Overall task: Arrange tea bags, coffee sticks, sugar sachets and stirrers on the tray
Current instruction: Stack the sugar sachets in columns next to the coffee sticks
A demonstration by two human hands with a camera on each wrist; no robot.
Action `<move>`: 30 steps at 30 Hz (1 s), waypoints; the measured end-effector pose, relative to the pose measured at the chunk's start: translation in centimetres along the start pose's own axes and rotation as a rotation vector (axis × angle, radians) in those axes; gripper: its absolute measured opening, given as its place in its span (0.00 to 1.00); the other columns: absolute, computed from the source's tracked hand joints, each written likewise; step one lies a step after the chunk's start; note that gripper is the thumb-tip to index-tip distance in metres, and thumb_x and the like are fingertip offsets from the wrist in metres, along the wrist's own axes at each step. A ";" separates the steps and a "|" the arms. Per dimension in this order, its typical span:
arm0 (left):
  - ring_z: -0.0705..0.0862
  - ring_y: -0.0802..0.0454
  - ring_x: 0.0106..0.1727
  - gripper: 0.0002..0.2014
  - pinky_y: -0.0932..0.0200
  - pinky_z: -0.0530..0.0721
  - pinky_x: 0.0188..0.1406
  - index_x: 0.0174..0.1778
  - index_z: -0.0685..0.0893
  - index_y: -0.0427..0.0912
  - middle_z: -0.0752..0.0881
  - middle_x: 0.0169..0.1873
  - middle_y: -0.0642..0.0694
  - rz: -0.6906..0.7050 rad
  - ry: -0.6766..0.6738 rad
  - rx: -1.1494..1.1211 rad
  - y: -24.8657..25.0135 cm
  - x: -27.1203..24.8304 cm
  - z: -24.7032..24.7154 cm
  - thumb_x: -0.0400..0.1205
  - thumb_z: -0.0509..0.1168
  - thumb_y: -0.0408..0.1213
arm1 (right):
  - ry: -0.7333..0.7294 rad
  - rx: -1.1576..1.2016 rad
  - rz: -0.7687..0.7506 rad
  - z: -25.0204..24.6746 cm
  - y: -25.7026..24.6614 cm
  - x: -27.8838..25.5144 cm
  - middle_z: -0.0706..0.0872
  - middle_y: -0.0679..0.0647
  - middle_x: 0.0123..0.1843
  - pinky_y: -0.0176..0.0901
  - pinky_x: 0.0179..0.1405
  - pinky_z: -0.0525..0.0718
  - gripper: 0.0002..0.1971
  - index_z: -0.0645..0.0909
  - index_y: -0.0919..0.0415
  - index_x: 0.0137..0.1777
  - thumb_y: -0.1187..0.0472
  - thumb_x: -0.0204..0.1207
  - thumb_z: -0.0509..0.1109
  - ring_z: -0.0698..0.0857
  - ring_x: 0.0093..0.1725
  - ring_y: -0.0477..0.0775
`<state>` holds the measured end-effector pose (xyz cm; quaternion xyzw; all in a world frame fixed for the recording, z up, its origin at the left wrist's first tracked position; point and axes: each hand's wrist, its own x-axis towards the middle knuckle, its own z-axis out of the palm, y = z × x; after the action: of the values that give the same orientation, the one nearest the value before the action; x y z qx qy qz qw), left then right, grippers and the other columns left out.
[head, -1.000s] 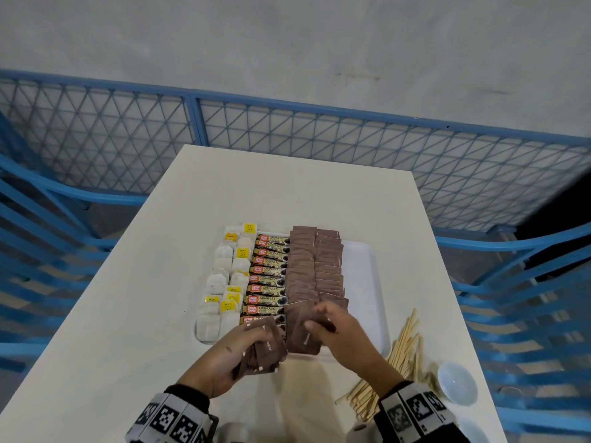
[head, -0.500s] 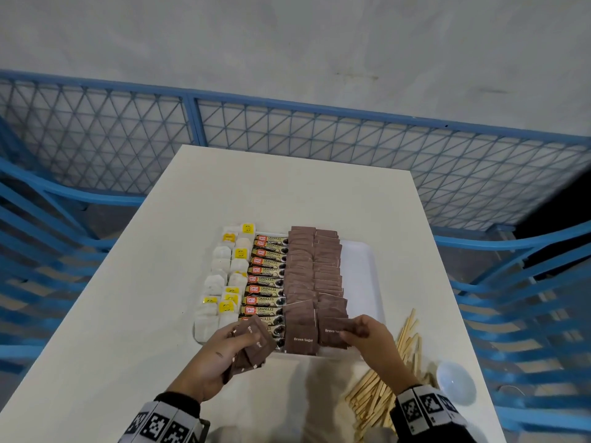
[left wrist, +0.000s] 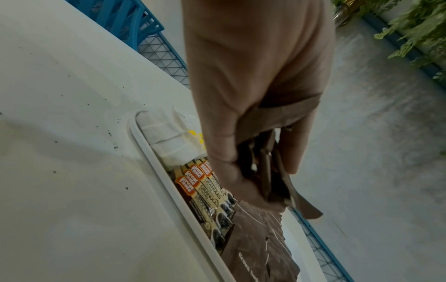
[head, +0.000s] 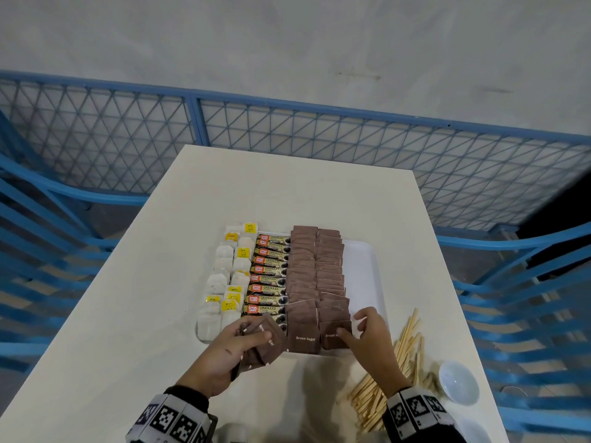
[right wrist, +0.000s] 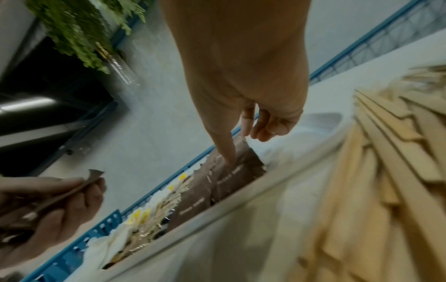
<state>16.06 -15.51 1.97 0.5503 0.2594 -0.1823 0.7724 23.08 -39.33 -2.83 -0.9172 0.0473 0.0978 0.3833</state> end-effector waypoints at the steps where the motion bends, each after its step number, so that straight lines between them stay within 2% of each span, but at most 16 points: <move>1: 0.86 0.43 0.43 0.10 0.58 0.86 0.34 0.54 0.80 0.36 0.87 0.43 0.39 0.001 -0.003 0.005 0.0 0.0 0.0 0.77 0.67 0.26 | -0.011 0.029 -0.032 -0.1 -0.7 -0.2 0.75 0.49 0.40 0.27 0.29 0.72 0.15 0.71 0.56 0.50 0.59 0.71 0.76 0.74 0.36 0.41; 4: 0.85 0.42 0.44 0.09 0.57 0.86 0.36 0.50 0.79 0.38 0.86 0.43 0.39 -0.001 -0.013 0.023 0.1 -0.1 0.3 0.77 0.68 0.26 | -0.146 0.134 -0.167 -0.4 -3.7 -1.2 0.80 0.46 0.39 0.25 0.35 0.77 0.10 0.74 0.52 0.50 0.58 0.74 0.73 0.78 0.38 0.40; 7: 0.86 0.42 0.44 0.08 0.56 0.86 0.37 0.50 0.78 0.38 0.86 0.43 0.38 0.004 -0.021 0.044 0.1 -0.1 0.5 0.77 0.68 0.28 | -0.400 0.208 -0.269 -0.2 -6.4 -2.2 0.84 0.46 0.44 0.25 0.43 0.79 0.09 0.77 0.51 0.52 0.53 0.75 0.71 0.82 0.42 0.39; 9: 0.86 0.43 0.44 0.09 0.55 0.85 0.37 0.51 0.78 0.37 0.86 0.45 0.38 0.019 -0.033 0.042 0.3 -0.1 0.7 0.78 0.68 0.31 | -0.557 0.209 -0.291 0.3 -7.4 -2.6 0.85 0.47 0.43 0.27 0.41 0.79 0.10 0.80 0.53 0.50 0.50 0.73 0.73 0.81 0.39 0.38; 11: 0.87 0.45 0.41 0.10 0.55 0.85 0.38 0.53 0.78 0.37 0.86 0.44 0.37 0.033 -0.044 0.027 0.5 -0.1 0.8 0.78 0.68 0.33 | -0.621 0.168 -0.323 0.9 -7.7 -2.7 0.81 0.44 0.35 0.26 0.35 0.74 0.09 0.79 0.52 0.43 0.50 0.72 0.75 0.76 0.32 0.36; 13: 0.87 0.47 0.35 0.08 0.56 0.86 0.36 0.53 0.79 0.37 0.86 0.40 0.38 0.018 -0.039 -0.004 0.5 -0.1 0.9 0.79 0.67 0.34 | -0.610 0.164 -0.324 1.3 -7.6 -2.5 0.78 0.43 0.33 0.25 0.33 0.72 0.09 0.76 0.51 0.39 0.55 0.72 0.75 0.75 0.29 0.34; 15: 0.87 0.49 0.32 0.04 0.58 0.86 0.33 0.50 0.81 0.39 0.88 0.39 0.40 -0.019 -0.017 -0.044 0.5 0.1 0.9 0.80 0.66 0.32 | -0.597 0.248 -0.262 1.3 -7.5 -2.2 0.80 0.44 0.34 0.26 0.35 0.76 0.11 0.74 0.50 0.37 0.61 0.74 0.74 0.78 0.32 0.34; 18: 0.86 0.45 0.35 0.07 0.57 0.87 0.34 0.44 0.82 0.38 0.88 0.38 0.38 -0.054 0.029 -0.077 0.3 0.4 0.3 0.75 0.65 0.23 | -0.579 0.444 -0.141 0.4 -7.3 -2.0 0.84 0.55 0.41 0.36 0.37 0.84 0.08 0.74 0.55 0.41 0.67 0.76 0.69 0.83 0.39 0.48; 21: 0.86 0.42 0.37 0.13 0.55 0.86 0.40 0.51 0.82 0.34 0.87 0.42 0.34 -0.048 0.057 -0.081 0.2 0.5 -0.6 0.76 0.59 0.19 | -0.461 0.428 -0.122 -1.1 -6.1 -1.2 0.86 0.56 0.43 0.37 0.40 0.85 0.04 0.78 0.59 0.46 0.68 0.76 0.69 0.85 0.39 0.49; 24: 0.87 0.46 0.31 0.15 0.58 0.86 0.34 0.56 0.81 0.33 0.87 0.39 0.36 -0.033 0.073 -0.058 0.1 0.6 -1.4 0.78 0.55 0.18 | -0.353 0.406 -0.060 -2.2 -3.7 -0.1 0.88 0.57 0.47 0.44 0.47 0.86 0.05 0.82 0.59 0.48 0.67 0.75 0.70 0.87 0.46 0.54; 25: 0.87 0.48 0.28 0.15 0.59 0.86 0.31 0.56 0.81 0.32 0.87 0.36 0.38 -0.030 0.077 -0.052 0.1 0.6 -1.6 0.78 0.55 0.17 | -0.327 0.367 -0.049 -2.5 -2.9 0.2 0.89 0.55 0.45 0.43 0.47 0.86 0.04 0.82 0.57 0.47 0.66 0.75 0.71 0.87 0.47 0.54; 27: 0.84 0.50 0.23 0.15 0.62 0.85 0.27 0.55 0.81 0.31 0.87 0.30 0.40 -0.021 0.076 -0.046 0.1 0.6 -1.7 0.78 0.55 0.17 | -0.299 0.221 -0.038 -2.7 -1.3 0.6 0.87 0.48 0.40 0.34 0.42 0.80 0.06 0.81 0.52 0.42 0.64 0.73 0.74 0.85 0.43 0.49; 30: 0.83 0.51 0.22 0.14 0.61 0.86 0.29 0.55 0.81 0.30 0.86 0.27 0.42 -0.017 0.083 -0.044 0.1 0.6 -1.6 0.79 0.55 0.17 | -0.274 0.085 -0.027 -2.1 0.3 0.5 0.87 0.47 0.40 0.30 0.39 0.76 0.09 0.79 0.49 0.40 0.62 0.70 0.77 0.84 0.44 0.47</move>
<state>16.30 -13.93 1.23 0.5379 0.2998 -0.1603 0.7715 23.77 -41.08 -1.70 -0.8788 -0.0136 0.2151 0.4258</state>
